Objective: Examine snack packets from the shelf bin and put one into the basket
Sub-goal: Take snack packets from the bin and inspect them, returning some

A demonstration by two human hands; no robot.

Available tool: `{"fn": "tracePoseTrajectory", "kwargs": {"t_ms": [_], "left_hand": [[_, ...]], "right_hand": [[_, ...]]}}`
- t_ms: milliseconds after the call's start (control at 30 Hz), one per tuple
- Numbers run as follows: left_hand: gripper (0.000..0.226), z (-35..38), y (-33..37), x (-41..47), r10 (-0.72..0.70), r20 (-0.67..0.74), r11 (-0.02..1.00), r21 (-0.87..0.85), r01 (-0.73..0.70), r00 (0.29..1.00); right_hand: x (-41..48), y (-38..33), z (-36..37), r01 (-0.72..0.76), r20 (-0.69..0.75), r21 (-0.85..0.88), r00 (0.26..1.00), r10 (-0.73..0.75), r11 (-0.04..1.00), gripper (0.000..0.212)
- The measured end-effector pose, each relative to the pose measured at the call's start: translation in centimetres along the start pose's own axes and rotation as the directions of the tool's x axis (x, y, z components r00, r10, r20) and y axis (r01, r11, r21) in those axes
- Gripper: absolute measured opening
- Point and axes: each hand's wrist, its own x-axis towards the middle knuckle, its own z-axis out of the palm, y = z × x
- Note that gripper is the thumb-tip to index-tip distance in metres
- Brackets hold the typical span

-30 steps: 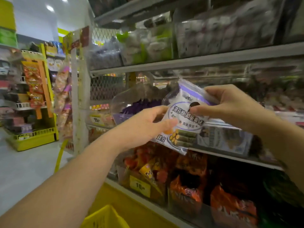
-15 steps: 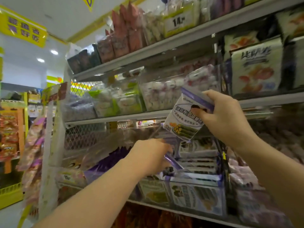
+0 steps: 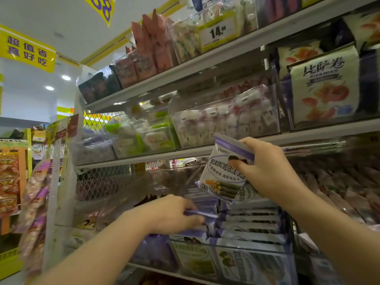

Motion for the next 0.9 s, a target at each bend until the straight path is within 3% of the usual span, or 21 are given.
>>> {"fn": "tracePoseTrajectory", "kwargs": {"t_ms": [33,100,167,233,300,433,667,800,900], "left_hand": [[0.053,0.0,0.0,0.1,-0.043,0.017,0.999,-0.027,0.043,0.999],[0.054,0.1,-0.1,0.6,-0.047,-0.058,0.994,0.100,0.053,0.997],[0.038,0.6,-0.1,1.1,0.037,-0.170,0.971,0.239,0.005,0.985],[0.022,1.4,-0.2,1.7,0.051,-0.212,0.977,0.214,-0.005,0.976],[0.031,1.7,-0.4,2.3,0.016,-0.242,0.985,0.168,0.025,0.970],[0.045,2.1,-0.7,3.6,-0.007,-0.317,0.962,0.257,0.093,0.949],[0.033,1.8,-0.8,4.6,0.034,-0.168,0.936,0.350,0.027,0.985],[0.036,1.9,-0.8,4.8,0.008,-0.114,0.966,0.257,0.022,0.993],[0.032,2.0,-1.2,4.6,0.002,-0.157,0.998,0.060,0.008,0.988]], "right_hand": [[-0.1,0.1,0.2,-0.004,0.006,-0.001,1.000,0.004,1.000,0.013],[-0.2,0.1,0.5,-0.015,0.016,0.015,1.000,0.015,1.000,0.014],[-0.2,0.0,0.6,-0.021,0.018,0.025,1.000,0.020,0.999,0.015],[-0.1,-0.1,0.5,-0.016,0.009,0.028,1.000,0.016,0.999,0.015],[-0.1,-0.1,0.6,-0.011,-0.003,0.031,1.000,0.011,0.999,0.015],[-0.5,-0.1,1.6,-0.015,-0.030,0.069,0.999,0.017,0.998,0.014],[-0.7,0.4,3.8,-0.042,-0.074,0.151,0.996,0.053,0.988,0.016],[-0.2,0.5,4.8,-0.051,-0.081,0.152,0.995,0.064,0.987,0.020],[0.2,0.7,5.5,-0.044,-0.082,0.134,0.995,0.056,0.990,0.022]]}}
